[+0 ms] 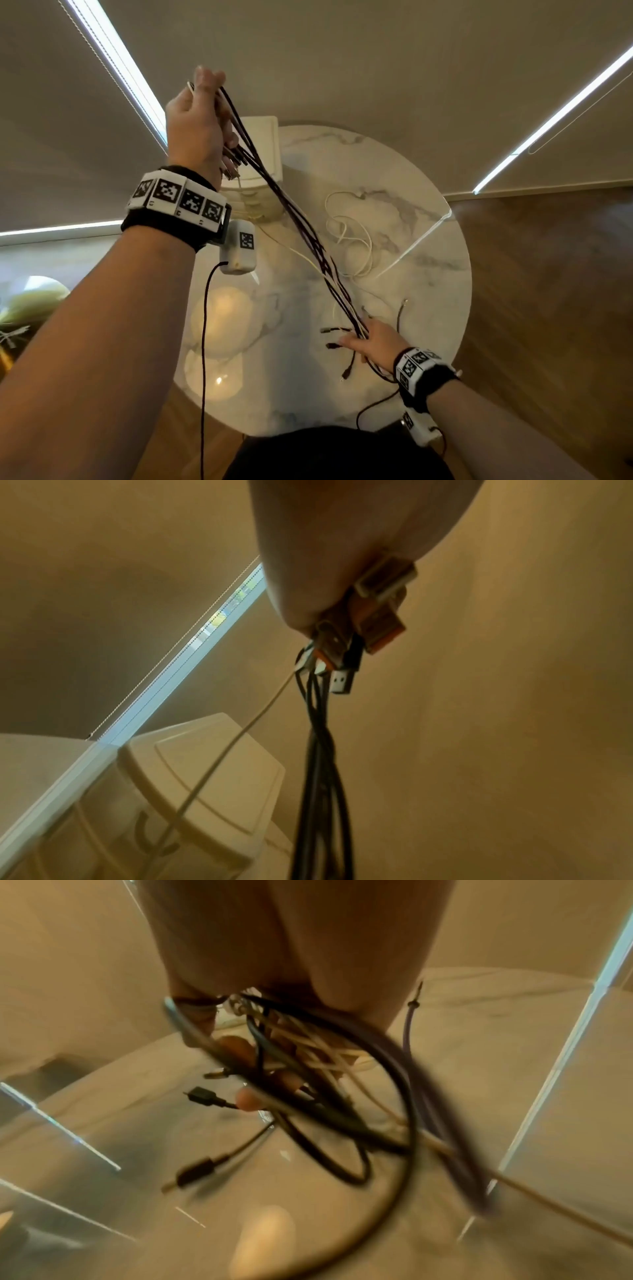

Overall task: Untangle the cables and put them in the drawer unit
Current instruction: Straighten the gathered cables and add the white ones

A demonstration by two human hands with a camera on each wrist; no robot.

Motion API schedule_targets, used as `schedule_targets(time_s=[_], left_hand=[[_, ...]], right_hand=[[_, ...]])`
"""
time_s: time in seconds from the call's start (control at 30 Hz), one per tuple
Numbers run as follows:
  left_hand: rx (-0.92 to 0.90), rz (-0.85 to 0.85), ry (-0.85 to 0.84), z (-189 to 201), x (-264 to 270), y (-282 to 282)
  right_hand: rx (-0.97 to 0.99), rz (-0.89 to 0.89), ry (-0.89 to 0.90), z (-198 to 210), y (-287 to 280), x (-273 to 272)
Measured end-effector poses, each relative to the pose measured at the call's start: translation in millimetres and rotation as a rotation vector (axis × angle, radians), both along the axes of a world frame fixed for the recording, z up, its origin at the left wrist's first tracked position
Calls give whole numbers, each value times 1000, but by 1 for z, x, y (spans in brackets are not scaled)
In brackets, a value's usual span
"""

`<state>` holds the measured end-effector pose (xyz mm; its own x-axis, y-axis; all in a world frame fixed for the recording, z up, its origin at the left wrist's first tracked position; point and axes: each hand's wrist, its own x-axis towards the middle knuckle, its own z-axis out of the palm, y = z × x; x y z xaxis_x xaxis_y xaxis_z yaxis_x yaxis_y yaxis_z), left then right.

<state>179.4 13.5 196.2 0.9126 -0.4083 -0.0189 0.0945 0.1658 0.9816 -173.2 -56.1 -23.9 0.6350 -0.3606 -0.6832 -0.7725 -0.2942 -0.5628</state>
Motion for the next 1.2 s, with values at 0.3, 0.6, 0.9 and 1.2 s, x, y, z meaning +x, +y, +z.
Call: schedule_targets(time_s=[0.3, 0.6, 0.9, 1.2], left_hand=[[-32, 3, -6, 8, 5, 1], [297, -630, 40, 11, -38, 4], [212, -821, 175, 18, -43, 2], [140, -468, 168, -8, -25, 1]], right_hand=[[-28, -143, -63, 4, -12, -6], [-197, -159, -513, 109, -38, 123], [29, -282, -837, 157, -44, 201], [-77, -159, -494, 88, -20, 125]])
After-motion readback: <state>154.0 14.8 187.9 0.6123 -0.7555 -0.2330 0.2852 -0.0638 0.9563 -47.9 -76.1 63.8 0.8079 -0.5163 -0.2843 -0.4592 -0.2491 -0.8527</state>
